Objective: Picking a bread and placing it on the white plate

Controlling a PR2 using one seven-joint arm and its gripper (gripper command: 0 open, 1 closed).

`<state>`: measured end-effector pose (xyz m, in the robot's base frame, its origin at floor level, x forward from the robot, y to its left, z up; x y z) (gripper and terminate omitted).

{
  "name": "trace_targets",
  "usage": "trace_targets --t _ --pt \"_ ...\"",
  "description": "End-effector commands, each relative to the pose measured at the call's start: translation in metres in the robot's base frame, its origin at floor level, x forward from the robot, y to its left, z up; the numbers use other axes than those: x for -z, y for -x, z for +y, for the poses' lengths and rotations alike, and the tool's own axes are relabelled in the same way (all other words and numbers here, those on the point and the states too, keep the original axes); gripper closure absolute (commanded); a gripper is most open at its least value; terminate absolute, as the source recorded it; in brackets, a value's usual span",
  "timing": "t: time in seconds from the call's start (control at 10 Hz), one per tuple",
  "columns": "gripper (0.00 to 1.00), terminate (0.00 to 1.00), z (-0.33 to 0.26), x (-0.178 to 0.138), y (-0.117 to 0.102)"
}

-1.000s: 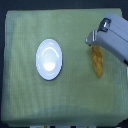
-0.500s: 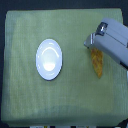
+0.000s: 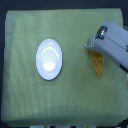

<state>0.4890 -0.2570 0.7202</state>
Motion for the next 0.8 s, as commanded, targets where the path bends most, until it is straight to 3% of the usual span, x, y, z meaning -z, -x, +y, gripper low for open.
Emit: trace_targets --t 0.0,0.7 --pt "1.0 0.0 0.0069 -0.0023 0.0084" --pt "1.0 0.0 0.0062 -0.01 0.002"
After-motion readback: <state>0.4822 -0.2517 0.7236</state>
